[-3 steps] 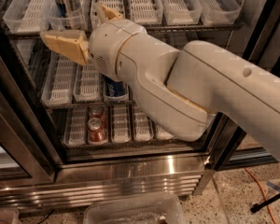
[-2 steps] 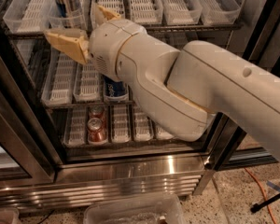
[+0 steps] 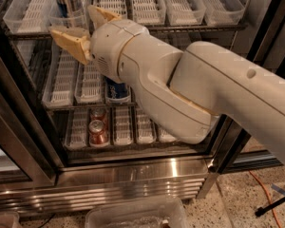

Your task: Pick redbull can from top shelf of fridge

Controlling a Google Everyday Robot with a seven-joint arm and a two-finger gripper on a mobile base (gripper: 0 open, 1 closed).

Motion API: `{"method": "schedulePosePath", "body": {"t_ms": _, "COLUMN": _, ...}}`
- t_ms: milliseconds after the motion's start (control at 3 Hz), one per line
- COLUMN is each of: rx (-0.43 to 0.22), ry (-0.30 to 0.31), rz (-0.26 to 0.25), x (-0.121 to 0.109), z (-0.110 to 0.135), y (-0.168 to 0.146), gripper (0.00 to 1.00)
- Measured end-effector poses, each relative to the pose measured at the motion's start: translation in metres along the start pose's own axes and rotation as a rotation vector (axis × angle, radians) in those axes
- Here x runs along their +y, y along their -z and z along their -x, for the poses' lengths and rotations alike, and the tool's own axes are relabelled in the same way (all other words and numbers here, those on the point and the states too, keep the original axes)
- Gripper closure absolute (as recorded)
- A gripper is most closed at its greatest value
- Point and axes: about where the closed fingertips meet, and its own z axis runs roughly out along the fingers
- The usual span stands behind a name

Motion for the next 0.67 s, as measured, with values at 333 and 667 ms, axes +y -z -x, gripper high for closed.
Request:
{"method": "schedulePosePath", "body": {"t_ms": 333, "rx": 0.005, "ry": -0.007, "rz": -0.005, "x": -0.0016, "z": -0.0027, "y": -0.0018, "gripper": 0.32}}
{"method": "schedulePosePath", "body": {"t_ms": 667, "rx": 0.003, "ry": -0.022, "rz": -0.004, "x": -0.0058, "z": -0.0069, "y": -0.0072, "gripper": 0.3}}
